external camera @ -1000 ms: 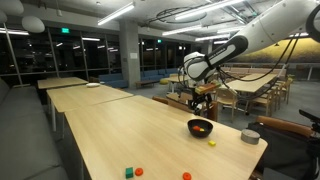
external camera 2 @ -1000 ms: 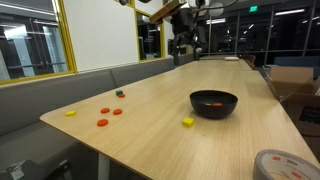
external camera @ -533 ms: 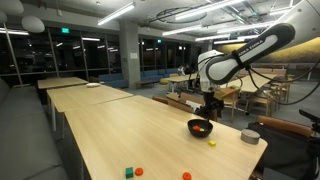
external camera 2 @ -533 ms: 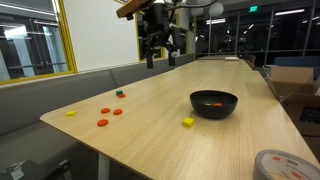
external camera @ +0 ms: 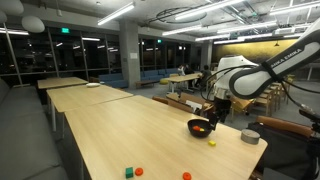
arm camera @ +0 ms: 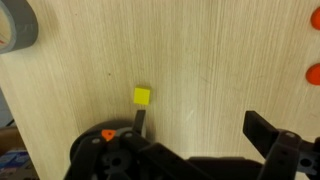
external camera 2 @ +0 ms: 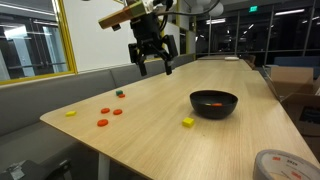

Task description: Put the orange circles into the bowl.

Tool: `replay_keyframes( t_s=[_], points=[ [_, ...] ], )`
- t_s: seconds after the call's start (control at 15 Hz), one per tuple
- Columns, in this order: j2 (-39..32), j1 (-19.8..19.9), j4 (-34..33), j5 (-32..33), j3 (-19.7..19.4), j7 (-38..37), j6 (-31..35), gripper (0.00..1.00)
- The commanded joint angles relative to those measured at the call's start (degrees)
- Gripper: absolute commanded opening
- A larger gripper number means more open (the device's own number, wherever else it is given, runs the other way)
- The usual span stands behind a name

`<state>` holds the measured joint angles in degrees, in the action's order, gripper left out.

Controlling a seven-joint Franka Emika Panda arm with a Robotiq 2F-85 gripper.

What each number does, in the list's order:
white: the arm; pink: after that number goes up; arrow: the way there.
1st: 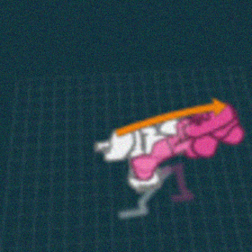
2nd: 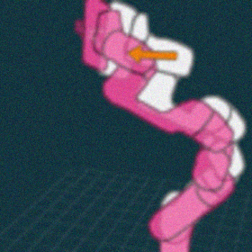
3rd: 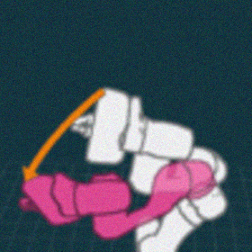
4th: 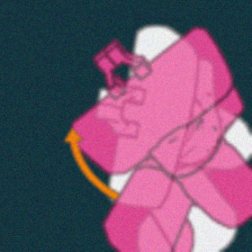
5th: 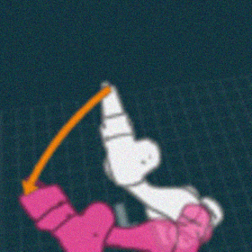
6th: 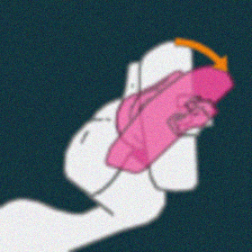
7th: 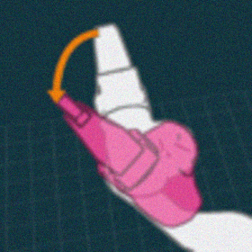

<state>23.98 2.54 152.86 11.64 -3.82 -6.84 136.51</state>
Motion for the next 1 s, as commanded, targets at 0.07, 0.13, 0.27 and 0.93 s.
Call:
replay_keyframes(
  t_s=[0.07,0.13,0.27,0.93],
  points=[
    [9.69,-0.1,3.02,-4.87,-1.24,5.73,1.26,1.0],
    [10.33,-0.34,2.47,-6.2,-1.5,6.51,0.28,1.0],
    [10.91,-0.42,1.35,-8.67,-1.84,7.35,-2.38,1.0],
    [8.04,0.71,-3.34,-9.89,-0.38,4.93,-23.13,1.0]
  ],
)
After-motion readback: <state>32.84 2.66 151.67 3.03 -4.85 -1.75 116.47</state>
